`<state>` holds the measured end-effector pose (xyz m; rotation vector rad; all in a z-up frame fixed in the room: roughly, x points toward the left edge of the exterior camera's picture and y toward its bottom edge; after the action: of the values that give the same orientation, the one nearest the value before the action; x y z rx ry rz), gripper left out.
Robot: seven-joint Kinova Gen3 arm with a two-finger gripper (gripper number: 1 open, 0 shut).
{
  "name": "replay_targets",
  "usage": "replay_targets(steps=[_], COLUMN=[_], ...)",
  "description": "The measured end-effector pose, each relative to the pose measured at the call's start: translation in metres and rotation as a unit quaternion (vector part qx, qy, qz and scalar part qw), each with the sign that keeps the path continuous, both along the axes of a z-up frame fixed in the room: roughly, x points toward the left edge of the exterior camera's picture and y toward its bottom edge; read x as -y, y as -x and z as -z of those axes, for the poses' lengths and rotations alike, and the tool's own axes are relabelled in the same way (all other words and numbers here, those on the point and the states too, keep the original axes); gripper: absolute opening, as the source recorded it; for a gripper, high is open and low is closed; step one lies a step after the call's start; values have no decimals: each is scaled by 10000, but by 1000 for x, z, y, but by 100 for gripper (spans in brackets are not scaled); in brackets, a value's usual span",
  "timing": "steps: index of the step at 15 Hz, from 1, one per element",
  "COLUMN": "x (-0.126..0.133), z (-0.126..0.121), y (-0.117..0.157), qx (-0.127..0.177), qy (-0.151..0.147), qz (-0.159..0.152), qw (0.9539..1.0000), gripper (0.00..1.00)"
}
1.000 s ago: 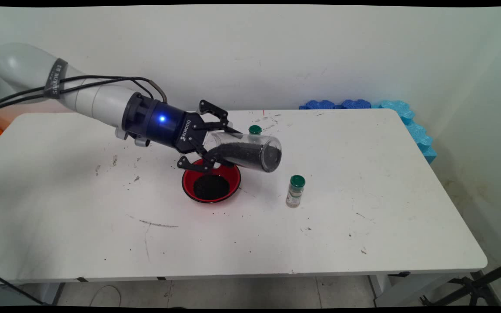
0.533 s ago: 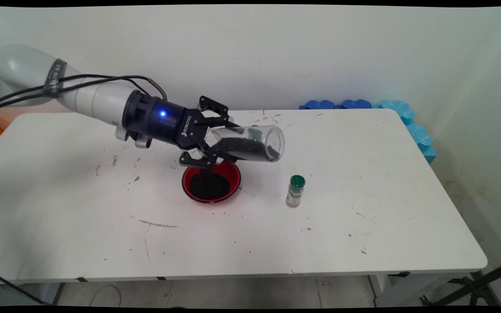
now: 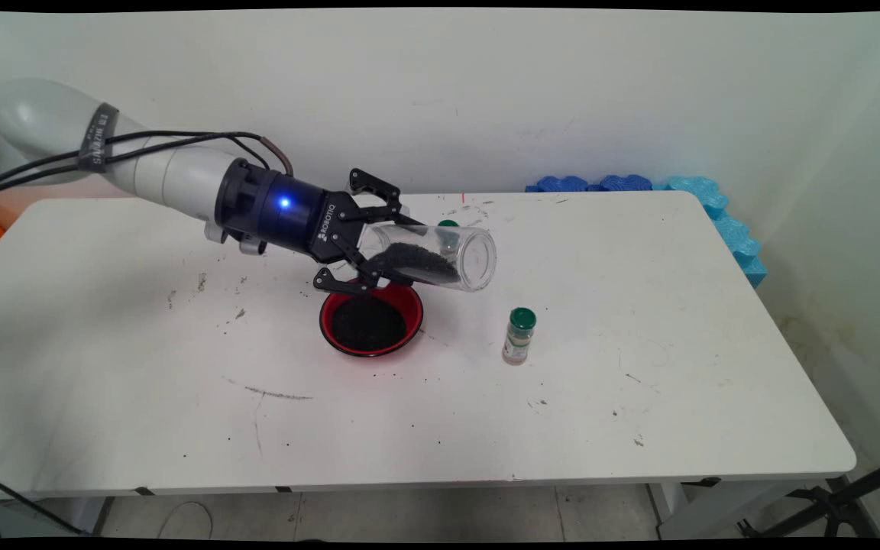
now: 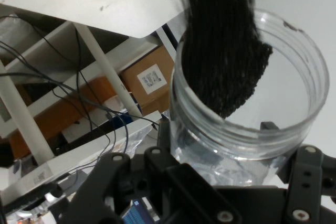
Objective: Pour the black seasoning powder in the red bowl
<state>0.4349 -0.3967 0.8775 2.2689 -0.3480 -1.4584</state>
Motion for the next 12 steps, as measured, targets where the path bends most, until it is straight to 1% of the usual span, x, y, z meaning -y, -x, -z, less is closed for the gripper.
replay_targets(steps=[1,3,5,6,7,9,10,11,12], x=[0,1,2,3,4,5,6,6,7], z=[0,1,2,3,3,3,3,3,3], y=[0,-1,-1,-1,-1,-1,-1,0,0], qx=[21,126,264,347,443,617,669,743,793], qy=[54,258,508,673,879,1261,1380,1558,1682], qz=[33,157,320,430,561,806,885,1009,1093], qw=[10000,9995,9978,9962,9936,9868,9842,9798,9765], gripper=[0,0,0,0,0,0,0,0,0])
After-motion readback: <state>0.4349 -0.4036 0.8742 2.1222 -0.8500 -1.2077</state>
